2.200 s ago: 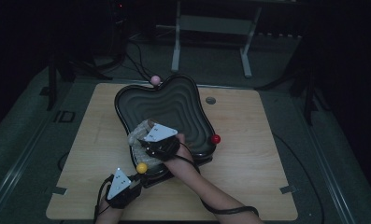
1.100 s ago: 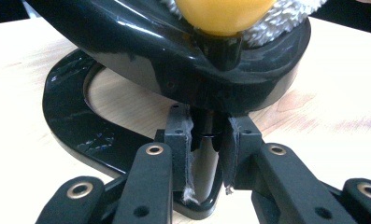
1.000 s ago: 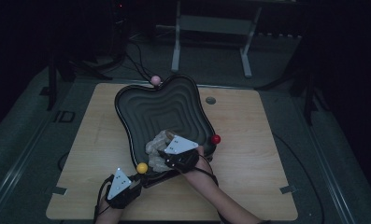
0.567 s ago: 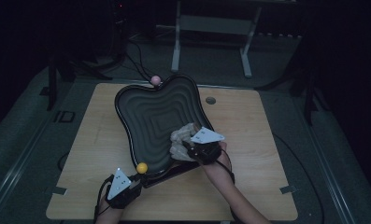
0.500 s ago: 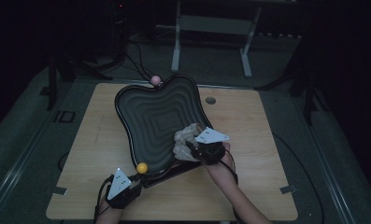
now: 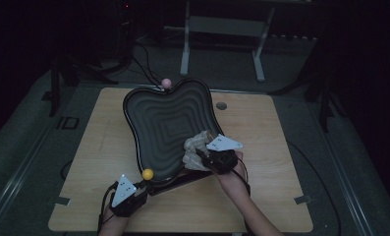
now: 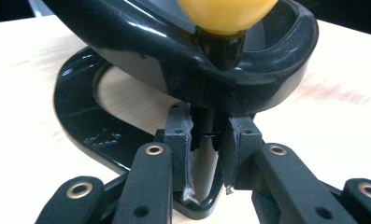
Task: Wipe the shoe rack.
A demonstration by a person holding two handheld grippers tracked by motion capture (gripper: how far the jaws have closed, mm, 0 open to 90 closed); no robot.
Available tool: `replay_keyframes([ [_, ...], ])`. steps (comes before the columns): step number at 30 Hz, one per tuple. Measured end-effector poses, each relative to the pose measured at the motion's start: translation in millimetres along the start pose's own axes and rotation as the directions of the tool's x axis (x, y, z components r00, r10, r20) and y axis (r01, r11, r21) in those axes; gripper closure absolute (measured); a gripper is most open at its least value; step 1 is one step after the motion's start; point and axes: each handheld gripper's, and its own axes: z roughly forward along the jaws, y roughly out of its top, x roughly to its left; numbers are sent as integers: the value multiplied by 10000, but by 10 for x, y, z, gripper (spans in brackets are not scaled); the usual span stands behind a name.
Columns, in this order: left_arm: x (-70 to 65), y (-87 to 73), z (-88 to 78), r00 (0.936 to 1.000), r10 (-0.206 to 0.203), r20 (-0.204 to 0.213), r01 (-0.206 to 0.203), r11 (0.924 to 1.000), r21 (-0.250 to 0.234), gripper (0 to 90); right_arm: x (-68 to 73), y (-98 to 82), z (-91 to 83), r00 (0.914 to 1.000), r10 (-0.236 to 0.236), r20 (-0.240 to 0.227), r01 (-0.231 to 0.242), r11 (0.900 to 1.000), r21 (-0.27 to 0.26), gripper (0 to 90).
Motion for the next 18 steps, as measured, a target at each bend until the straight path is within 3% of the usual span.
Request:
replay_keyframes([
  [13,151,32,55,9997,-79,-211,80,10000,35,733,56,66,68,9991,218,359,-226,9995,202,682],
  [18,202,21,-39,9986,-526,-92,527,9985,154,639,56,65,68,9991,237,349,-244,9995,204,682],
])
